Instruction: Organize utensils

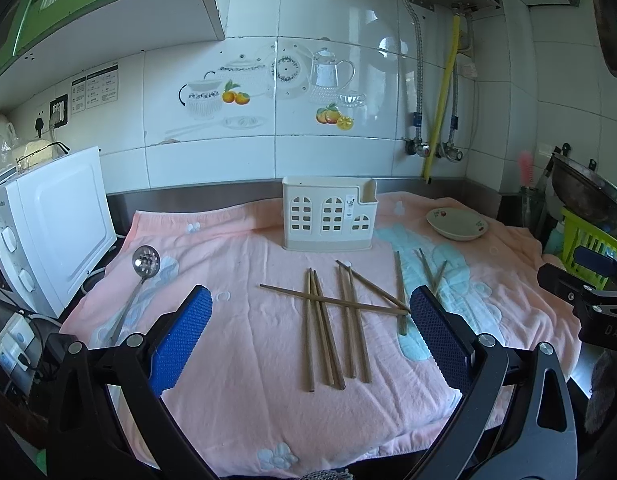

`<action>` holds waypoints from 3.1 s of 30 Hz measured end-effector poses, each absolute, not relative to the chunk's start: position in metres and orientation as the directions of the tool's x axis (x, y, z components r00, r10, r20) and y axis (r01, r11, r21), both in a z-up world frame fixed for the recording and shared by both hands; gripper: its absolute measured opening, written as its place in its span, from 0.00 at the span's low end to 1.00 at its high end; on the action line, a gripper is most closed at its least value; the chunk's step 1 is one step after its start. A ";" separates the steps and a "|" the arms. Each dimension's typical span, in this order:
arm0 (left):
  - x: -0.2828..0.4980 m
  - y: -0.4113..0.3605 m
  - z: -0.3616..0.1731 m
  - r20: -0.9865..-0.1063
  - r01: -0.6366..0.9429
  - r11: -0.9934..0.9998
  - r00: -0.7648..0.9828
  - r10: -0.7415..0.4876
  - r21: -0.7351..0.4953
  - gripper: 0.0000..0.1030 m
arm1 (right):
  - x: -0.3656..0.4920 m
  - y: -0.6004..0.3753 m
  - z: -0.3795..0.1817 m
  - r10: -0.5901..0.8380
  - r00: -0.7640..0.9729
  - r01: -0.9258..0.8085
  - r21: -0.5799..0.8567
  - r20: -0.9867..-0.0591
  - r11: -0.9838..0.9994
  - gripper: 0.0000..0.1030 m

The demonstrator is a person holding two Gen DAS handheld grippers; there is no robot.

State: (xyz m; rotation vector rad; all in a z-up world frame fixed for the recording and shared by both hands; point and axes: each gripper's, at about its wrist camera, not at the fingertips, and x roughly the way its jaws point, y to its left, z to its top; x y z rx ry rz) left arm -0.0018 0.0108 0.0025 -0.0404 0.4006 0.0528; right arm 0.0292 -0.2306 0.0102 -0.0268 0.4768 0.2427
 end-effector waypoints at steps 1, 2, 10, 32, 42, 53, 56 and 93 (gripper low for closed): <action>-0.002 0.011 0.002 -0.391 -0.060 0.998 0.919 0.044 -0.030 0.95 | 0.029 -0.231 0.010 0.226 0.859 -0.238 0.032 -0.460 0.971 0.94; -0.001 0.011 0.002 -0.392 -0.061 0.998 0.919 0.045 -0.030 0.95 | 0.029 -0.230 0.010 0.226 0.860 -0.238 0.032 -0.458 0.971 0.94; 0.000 0.012 0.001 -0.398 -0.065 0.997 0.916 0.046 -0.034 0.95 | 0.029 -0.230 0.010 0.231 0.863 -0.242 0.033 -0.449 0.970 0.94; 0.011 0.016 -0.005 -0.421 -0.069 0.997 0.906 0.045 -0.043 0.95 | 0.039 -0.225 0.001 0.231 0.853 -0.237 0.046 -0.468 0.970 0.94; 0.022 0.022 -0.012 -0.443 -0.081 0.995 0.895 0.047 -0.059 0.95 | 0.044 -0.224 -0.015 0.265 0.818 -0.274 0.059 -0.510 0.960 0.94; 0.037 0.030 -0.021 -0.460 -0.075 0.993 0.888 0.024 -0.093 0.95 | 0.066 -0.216 -0.040 0.242 0.805 -0.245 0.068 -0.542 0.967 0.87; 0.040 0.033 -0.024 -0.461 -0.070 0.993 0.887 0.017 -0.098 0.95 | 0.075 -0.214 -0.048 0.235 0.793 -0.231 0.080 -0.562 0.970 0.78; 0.083 0.098 -0.077 -0.509 -0.014 0.981 0.856 -0.087 -0.192 0.94 | 0.200 -0.188 -0.132 0.095 0.654 0.186 0.282 -0.750 0.941 0.26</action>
